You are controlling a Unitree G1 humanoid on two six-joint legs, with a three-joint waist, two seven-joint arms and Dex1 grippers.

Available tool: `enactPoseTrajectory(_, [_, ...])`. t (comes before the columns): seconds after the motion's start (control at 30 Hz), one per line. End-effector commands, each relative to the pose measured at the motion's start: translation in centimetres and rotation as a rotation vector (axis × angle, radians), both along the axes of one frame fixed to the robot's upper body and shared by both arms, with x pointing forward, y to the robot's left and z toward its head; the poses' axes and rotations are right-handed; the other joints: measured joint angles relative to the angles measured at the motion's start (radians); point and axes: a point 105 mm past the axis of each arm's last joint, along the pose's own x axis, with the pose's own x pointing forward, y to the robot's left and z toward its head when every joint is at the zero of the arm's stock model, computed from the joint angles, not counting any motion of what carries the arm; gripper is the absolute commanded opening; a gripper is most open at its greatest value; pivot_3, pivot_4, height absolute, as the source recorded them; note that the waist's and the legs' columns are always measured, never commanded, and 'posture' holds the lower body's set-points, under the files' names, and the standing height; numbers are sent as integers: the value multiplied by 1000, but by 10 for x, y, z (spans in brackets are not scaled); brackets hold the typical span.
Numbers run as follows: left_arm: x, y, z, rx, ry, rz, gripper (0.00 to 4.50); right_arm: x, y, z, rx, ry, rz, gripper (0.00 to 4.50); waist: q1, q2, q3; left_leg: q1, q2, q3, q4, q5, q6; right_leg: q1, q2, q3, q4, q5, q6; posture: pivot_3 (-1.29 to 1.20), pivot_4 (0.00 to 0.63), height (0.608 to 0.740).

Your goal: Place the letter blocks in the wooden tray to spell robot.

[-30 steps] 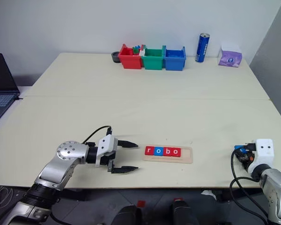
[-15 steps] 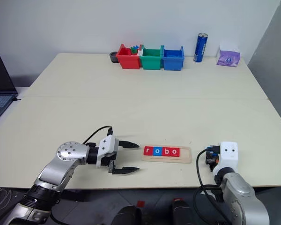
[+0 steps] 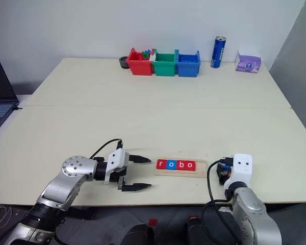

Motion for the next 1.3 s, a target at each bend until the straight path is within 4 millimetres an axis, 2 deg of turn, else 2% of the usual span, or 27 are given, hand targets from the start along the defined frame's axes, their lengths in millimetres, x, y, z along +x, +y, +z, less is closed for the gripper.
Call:
enactPoseTrajectory(0.03, [0, -2, 7, -11, -41, -12, 4500, 7, -5, 29, -13, -107, -3, 3913, 0, 0, 0, 0, 0, 0, 0, 0, 0, 0, 0, 0, 0, 0, 0, 0, 150, 740])
enactPoseTrajectory(0.1, [0, -3, 8, -12, -41, -11, 4500, 12, -8, 44, -36, -149, 24, 4480, 0, 0, 0, 0, 0, 0, 0, 0, 0, 0, 0, 0, 0, 0, 0, 0, 150, 740])
enactPoseTrajectory(0.2, [0, -4, 9, -14, -44, -11, 4500, 18, -11, 57, -88, -160, 129, 4480, 1, 0, 0, -1, -1, 0, 0, 0, 0, -1, 0, 0, 0, 0, 0, 0, 150, 740])
enactPoseTrajectory(0.3, [1, -6, 11, -17, -47, -14, 4500, 22, -13, 63, -135, -117, 381, 4480, 1, 0, 1, -1, -1, 0, 0, 0, 0, -1, 0, 0, -1, 0, 0, 0, 150, 740])
enactPoseTrajectory(0.37, [2, -7, 12, -18, -48, -16, 4500, 18, -12, 62, -160, -66, 524, 4480, 2, 0, 2, -1, -2, 1, 0, 0, 0, 0, 0, 0, -1, 0, 0, 0, 150, 740])
enactPoseTrajectory(0.47, [2, -9, 14, -19, -49, -21, 4500, 8, -20, 48, -266, 45, 748, 4480, 4, 1, 2, -1, -2, 2, 0, 0, 0, 0, 0, -1, -2, 0, 0, 0, 150, 740])
enactPoseTrajectory(0.57, [3, -10, 15, -18, -51, -24, 4500, 7, -32, 36, -348, 118, 874, 4480, 6, 0, 2, -2, -2, 2, 0, 0, 0, 0, 0, -2, -2, 0, 0, 0, 150, 740])
enactPoseTrajectory(0.8, [2, -9, 16, -14, -50, -22, 4500, 18, -44, 28, -409, 179, 1012, 4480, 3, -1, 3, -1, -2, 2, 0, 0, 0, 0, 1, -1, -1, 0, 0, 0, 150, 740])
enactPoseTrajectory(1.07, [0, -7, 15, -10, -49, -11, 4500, 25, -46, 23, -412, 230, 1094, 4480, 7, -1, 3, -1, -1, 2, 0, 0, 0, 0, 0, -2, -1, 0, 0, 0, 150, 740])
enactPoseTrajectory(1.17, [0, -6, 14, -9, -50, -7, 4500, 28, -46, 20, -391, 238, 1097, 3868, 7, -1, 3, -1, -1, 1, 0, 0, 0, 0, 0, -1, -1, 0, 0, 0, 150, 740])
enactPoseTrajectory(1.3, [0, -7, 15, -11, -51, -5, 4500, 29, -45, 17, -382, 237, 1100, 2441, 7, -1, 3, -1, -1, 1, 1, 0, 0, 0, 0, -1, -1, 0, 0, 0, 150, 740])
